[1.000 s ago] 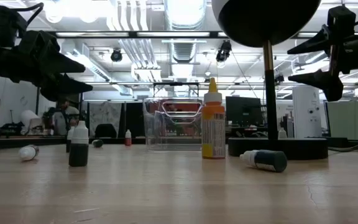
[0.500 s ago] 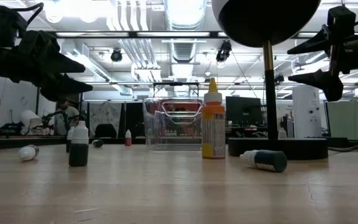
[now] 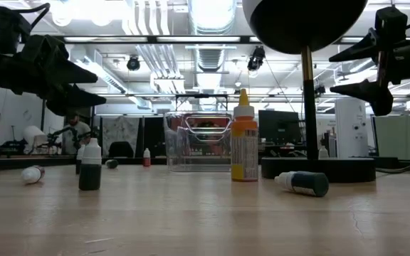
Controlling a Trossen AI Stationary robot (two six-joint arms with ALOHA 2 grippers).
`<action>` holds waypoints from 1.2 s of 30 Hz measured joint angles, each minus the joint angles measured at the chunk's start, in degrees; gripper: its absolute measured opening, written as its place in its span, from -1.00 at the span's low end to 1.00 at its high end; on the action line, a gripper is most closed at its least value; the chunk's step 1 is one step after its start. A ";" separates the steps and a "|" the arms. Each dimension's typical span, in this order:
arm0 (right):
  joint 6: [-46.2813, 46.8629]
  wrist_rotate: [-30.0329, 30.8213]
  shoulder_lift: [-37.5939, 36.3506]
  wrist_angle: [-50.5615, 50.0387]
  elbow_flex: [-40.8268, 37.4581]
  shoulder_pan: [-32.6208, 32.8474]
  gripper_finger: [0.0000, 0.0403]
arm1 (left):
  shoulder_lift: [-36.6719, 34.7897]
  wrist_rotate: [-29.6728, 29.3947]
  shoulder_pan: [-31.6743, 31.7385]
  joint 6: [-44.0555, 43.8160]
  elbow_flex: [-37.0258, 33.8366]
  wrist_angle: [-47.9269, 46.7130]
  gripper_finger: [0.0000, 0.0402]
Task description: Pick & Place food coloring
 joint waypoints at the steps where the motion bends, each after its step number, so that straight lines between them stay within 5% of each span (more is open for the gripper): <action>1: -0.01 0.00 0.00 0.00 0.01 0.00 0.50 | -0.01 0.00 0.00 0.00 0.00 -0.02 0.85; 20: -0.01 0.00 0.02 0.00 -0.01 0.00 0.50 | 0.03 -0.42 -0.01 -0.54 0.00 1.37 0.85; 36: -0.01 0.00 0.05 0.00 0.01 0.00 0.50 | 0.22 0.94 -0.04 -13.75 0.09 1.31 0.85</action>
